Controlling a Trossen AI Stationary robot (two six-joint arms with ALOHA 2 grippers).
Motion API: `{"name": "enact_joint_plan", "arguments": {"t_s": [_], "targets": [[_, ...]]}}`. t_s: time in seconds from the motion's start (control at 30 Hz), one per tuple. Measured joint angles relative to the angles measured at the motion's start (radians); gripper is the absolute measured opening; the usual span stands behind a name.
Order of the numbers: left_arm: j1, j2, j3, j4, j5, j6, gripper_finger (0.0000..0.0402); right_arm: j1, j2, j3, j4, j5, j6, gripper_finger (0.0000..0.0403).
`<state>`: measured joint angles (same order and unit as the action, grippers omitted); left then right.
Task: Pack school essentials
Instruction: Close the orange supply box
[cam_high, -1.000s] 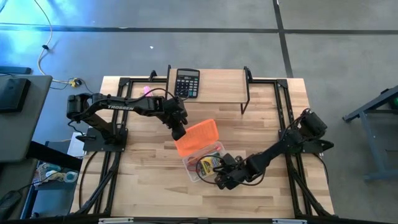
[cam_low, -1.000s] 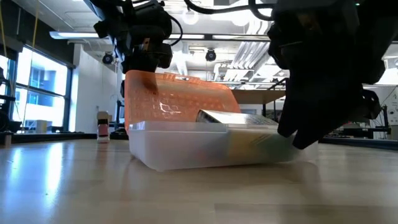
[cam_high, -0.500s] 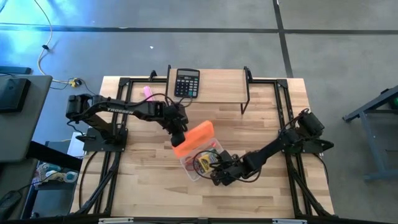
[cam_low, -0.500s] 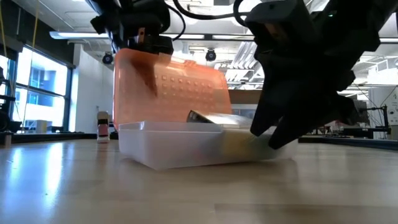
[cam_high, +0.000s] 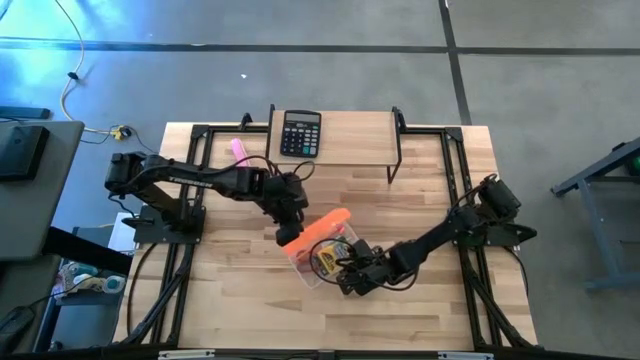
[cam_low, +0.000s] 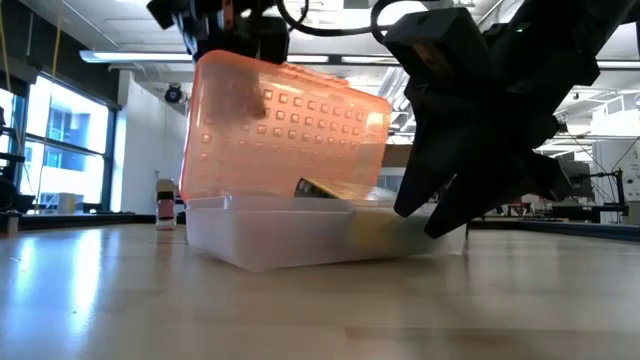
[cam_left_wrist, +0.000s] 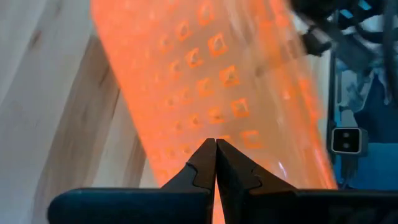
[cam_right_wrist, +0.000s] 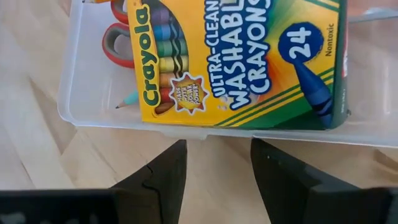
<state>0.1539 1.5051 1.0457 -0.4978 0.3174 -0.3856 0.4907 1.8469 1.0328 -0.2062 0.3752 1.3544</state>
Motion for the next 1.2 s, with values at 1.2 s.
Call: {"name": "enact_joint_plan", "arguments": {"t_s": [1.2], "targets": [[-0.22,0.0,0.028,-0.218,-0.18,-0.004,0.0,-0.107,-0.119,0.0,0.164,-0.05,-0.211,0.0169]]}}
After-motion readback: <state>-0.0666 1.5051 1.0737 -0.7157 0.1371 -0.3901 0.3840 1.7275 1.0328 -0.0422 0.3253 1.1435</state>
